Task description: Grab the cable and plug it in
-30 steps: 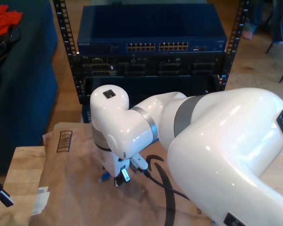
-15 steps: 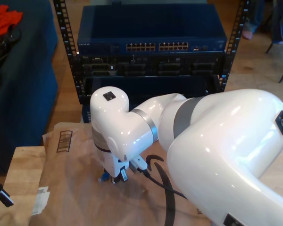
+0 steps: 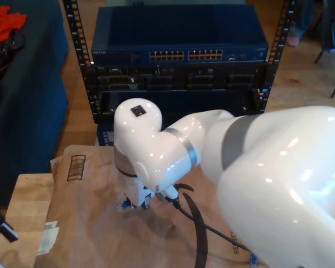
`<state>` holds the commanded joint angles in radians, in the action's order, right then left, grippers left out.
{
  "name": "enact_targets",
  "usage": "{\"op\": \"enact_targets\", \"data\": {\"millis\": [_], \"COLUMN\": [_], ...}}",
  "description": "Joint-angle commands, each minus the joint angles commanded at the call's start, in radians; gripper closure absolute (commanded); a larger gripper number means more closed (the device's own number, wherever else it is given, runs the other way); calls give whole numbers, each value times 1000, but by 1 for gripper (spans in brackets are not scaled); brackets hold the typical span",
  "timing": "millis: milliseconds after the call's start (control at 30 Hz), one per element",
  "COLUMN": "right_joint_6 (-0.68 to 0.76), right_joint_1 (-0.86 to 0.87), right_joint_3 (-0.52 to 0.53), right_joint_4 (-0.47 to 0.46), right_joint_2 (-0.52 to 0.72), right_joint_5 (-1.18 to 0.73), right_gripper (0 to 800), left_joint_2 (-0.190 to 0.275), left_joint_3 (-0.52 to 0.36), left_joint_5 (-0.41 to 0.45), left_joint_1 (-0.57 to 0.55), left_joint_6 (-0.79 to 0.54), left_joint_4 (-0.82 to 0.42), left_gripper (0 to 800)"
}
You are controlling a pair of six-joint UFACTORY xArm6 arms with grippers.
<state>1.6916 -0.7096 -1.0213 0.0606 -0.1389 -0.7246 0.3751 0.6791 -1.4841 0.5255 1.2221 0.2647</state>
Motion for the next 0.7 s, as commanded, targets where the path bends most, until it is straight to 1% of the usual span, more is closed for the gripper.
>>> {"op": "enact_targets", "data": {"millis": [67,133,267,367,433,567,633,700], "right_joint_6": [31,60,129,158,158,160,163,187], "right_joint_1": [37,71,158,224,267,328,347,350], "right_joint_3": [26,35,43,40,37,29,11,-26], "right_joint_4": [0,0,8,41,91,236,273,318], "right_joint_2": [75,137,245,321,367,422,434,434], "right_joint_5": [-64,-137,-264,-342,-379,-443,-474,-512], "right_gripper": [798,798,798,798,798,798,798,798], "left_joint_2": [14,14,11,-5,-6,-12,-21,-43], "left_joint_3": [23,43,72,81,83,117,137,178], "left_joint_5": [-6,-6,-3,3,8,11,9,8], "left_joint_1": [-46,-104,-242,-321,-373,-454,-465,-466], "left_joint_6": [12,34,74,78,77,75,66,58], "left_joint_4": [46,103,232,316,377,470,499,505], "left_gripper": [0,0,0,0,0,0,0,0]}}
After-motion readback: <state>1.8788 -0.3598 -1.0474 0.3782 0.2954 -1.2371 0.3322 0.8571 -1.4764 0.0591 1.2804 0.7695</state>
